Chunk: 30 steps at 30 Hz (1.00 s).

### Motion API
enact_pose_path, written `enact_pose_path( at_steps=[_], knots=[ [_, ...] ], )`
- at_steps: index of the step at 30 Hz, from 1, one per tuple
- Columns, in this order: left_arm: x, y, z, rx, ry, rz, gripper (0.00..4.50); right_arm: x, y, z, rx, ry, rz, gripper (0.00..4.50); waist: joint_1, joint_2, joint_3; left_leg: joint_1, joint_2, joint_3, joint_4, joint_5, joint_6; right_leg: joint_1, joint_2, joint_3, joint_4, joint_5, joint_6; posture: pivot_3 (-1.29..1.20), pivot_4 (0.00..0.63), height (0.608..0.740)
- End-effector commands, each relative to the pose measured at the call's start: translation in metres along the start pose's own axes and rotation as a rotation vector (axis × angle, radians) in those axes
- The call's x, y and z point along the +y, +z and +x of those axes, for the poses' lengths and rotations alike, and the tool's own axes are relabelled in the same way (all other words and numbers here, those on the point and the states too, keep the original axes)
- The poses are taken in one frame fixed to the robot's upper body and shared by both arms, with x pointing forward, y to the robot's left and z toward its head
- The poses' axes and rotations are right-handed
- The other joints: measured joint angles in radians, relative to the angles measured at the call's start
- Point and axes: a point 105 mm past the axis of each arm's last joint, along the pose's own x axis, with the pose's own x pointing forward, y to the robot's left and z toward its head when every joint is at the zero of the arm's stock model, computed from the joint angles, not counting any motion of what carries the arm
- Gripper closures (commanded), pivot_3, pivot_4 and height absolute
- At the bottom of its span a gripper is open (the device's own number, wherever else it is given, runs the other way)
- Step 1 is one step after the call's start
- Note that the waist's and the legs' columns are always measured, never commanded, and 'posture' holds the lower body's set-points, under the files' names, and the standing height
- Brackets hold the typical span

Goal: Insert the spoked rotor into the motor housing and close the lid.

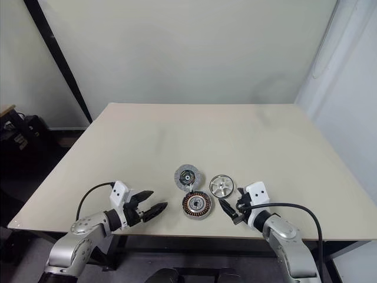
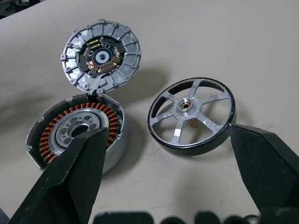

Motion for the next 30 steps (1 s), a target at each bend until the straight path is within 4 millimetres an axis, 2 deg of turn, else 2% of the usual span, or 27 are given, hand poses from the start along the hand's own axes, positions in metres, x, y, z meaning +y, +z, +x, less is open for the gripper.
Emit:
enact_pose_path(
  at_steps=[1, 15, 24, 30],
  knots=[
    [-0.001, 0.015, 0.0, -0.045, -0.007, 0.052, 0.0, 0.005, 0.011, 0.004, -0.04, 0.039, -0.022, 0.05, 0.0, 0.0, 0.0, 0.0, 0.0, 0.0, 0.0, 0.0, 0.0, 0.0, 0.0, 0.0, 0.0, 0.0, 0.0, 0.0, 0.0, 0.74],
    [0.0, 0.015, 0.001, -0.061, -0.015, 0.085, 0.0, 0.009, 0.027, 0.009, -0.057, 0.036, -0.043, 0.05, 0.002, 0.0, 0.0, 0.0, 0.0, -0.001, 0.0, 0.0, 0.0, 0.0, 0.0, 0.0, 0.0, 0.0, 0.0, 0.0, 0.0, 0.74],
    [-0.016, 0.016, 0.009, -0.039, -0.126, 0.114, 0.0, -0.003, 0.019, -0.002, 0.019, -0.081, 0.026, 0.05, 0.004, 0.0, 0.0, -0.001, 0.0, -0.001, 0.0, 0.0, 0.0, -0.001, 0.0, 0.0, 0.0, 0.0, 0.0, 0.0, 0.0, 0.74],
    [-0.028, 0.011, 0.01, -0.018, -0.212, 0.124, 0.0, -0.018, 0.004, -0.013, 0.103, -0.212, 0.06, 0.05, 0.002, 0.0, 0.0, -0.001, 0.0, -0.001, -0.001, 0.0, 0.0, -0.001, 0.0, 0.0, 0.0, 0.0, 0.0, 0.0, 0.0, 0.74]
  ],
)
